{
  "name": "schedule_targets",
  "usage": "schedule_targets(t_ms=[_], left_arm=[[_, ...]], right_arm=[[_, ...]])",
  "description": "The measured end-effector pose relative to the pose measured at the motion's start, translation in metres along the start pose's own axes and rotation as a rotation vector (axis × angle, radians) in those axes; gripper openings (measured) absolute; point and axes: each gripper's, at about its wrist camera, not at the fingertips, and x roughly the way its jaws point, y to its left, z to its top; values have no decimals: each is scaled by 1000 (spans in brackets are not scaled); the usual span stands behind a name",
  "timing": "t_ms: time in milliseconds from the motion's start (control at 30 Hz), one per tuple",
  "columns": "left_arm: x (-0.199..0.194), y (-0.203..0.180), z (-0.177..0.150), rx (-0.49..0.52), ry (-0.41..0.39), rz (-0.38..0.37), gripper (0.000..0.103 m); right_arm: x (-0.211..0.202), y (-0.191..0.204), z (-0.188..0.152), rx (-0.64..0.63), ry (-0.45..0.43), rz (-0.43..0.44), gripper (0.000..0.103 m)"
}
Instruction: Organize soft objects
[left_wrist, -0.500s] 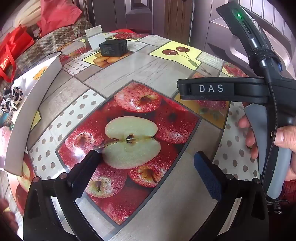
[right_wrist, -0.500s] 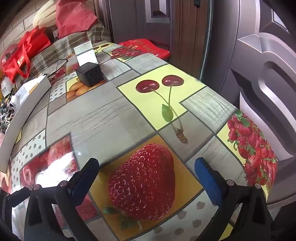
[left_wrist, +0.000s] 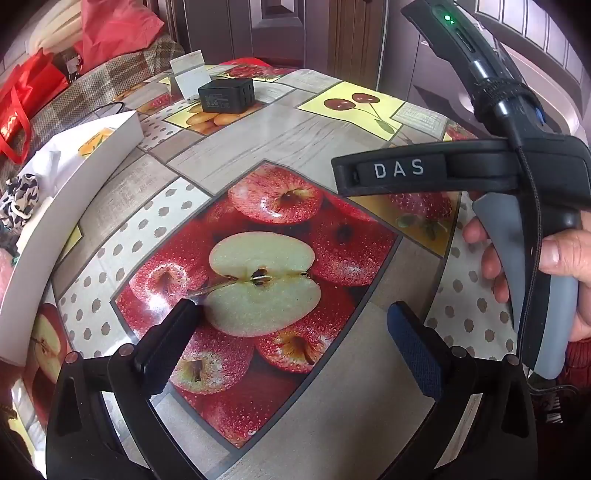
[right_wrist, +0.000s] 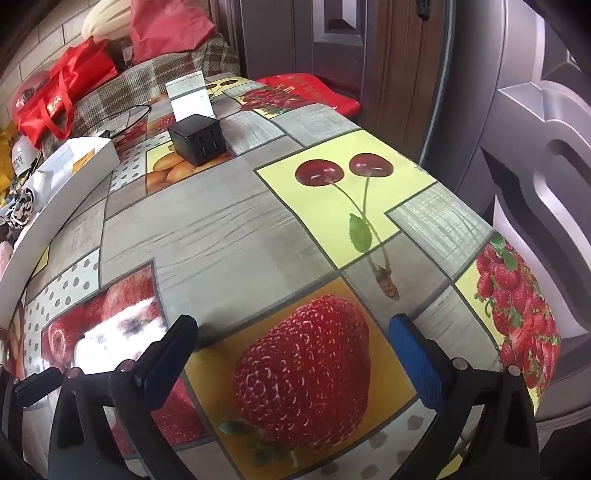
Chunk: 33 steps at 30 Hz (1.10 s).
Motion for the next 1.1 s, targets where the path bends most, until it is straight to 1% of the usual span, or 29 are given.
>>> schedule_targets(t_ms=[167,433,567,633,733,933,1100], left_arm=[[0,0,0,0,0,0,102],[0,0,0,0,0,0,102],[0,0,0,0,-1,0,102],[0,0,0,0,-4,0,102],[0,0,0,0,-4,0,102],[-2,0,-1,0,-5,-1,102],[-3,5,0,-1,-4,-1,102]], right_arm=[[7,-7,12,23,-1,26,103],[6,-6,11,20,-4,33,103],[11,-7,21,26,-21,56,103],[15,-8,26,47,-47,44,103],[20,-5,30,42,-57,24,103],[19,-8,31,51,-65,51,103],[18,-8,31,46,-63,44,103]])
